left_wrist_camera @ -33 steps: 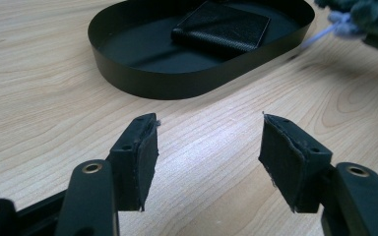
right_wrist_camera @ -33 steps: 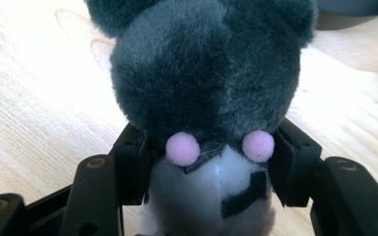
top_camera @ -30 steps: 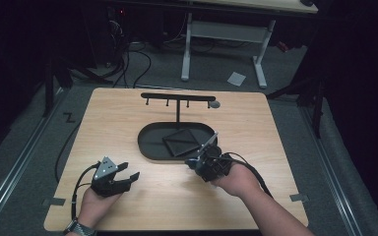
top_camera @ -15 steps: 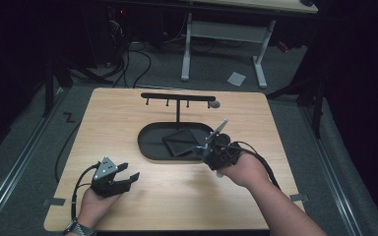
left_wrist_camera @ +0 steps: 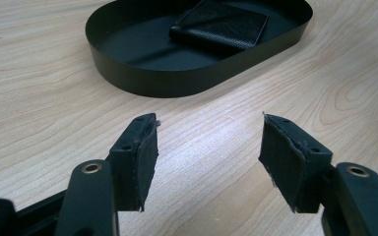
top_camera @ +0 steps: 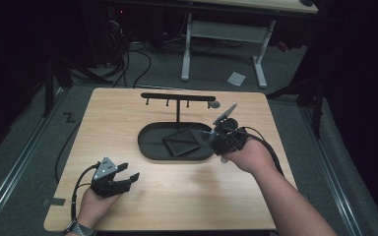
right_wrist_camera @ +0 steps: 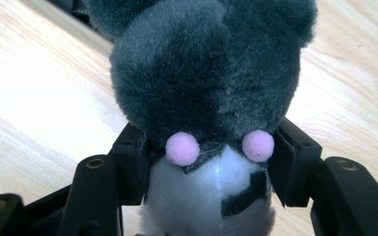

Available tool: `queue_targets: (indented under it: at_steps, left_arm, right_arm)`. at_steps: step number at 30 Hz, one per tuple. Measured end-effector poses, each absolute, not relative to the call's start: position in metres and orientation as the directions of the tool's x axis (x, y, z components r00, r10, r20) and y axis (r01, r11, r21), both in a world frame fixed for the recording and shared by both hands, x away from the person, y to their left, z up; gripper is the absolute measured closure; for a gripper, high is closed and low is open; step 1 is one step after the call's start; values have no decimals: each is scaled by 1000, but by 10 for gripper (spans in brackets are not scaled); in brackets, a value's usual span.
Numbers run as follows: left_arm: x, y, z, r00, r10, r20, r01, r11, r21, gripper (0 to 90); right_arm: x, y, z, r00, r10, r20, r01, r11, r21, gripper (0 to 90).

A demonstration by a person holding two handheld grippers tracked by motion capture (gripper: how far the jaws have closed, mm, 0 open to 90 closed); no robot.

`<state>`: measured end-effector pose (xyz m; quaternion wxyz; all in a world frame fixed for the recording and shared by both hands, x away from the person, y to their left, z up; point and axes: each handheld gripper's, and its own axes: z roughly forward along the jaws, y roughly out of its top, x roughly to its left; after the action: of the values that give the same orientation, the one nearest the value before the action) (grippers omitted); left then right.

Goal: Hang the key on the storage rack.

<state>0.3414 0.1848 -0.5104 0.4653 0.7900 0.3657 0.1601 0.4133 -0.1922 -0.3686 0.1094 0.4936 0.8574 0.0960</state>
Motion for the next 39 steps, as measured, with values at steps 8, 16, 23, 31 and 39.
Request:
queue_targets:
  at_steps: [8, 16, 23, 31, 39]
  left_arm:
    - [341, 186, -510, 680, 727, -89, 429, -296, 853, 393]
    - [341, 186, -510, 681, 727, -88, 428, -298, 853, 393]
    - [341, 186, -510, 682, 726, -88, 428, -299, 853, 393]
    - [341, 186, -511, 684, 724, -89, 429, -301, 852, 393]
    - [341, 185, -511, 688, 721, -87, 431, -309, 848, 393]
  right_arm:
    - [427, -195, -356, -462, 881, -100, 831, 469, 298, 429]
    - [439, -196, -348, -448, 888, -101, 832, 456, 318, 428]
    - [445, -195, -336, -428, 899, -89, 835, 432, 341, 428]
    - [450, -196, -328, -418, 903, -98, 833, 424, 355, 428]
    - [460, -199, -325, -388, 919, -74, 843, 386, 375, 427]
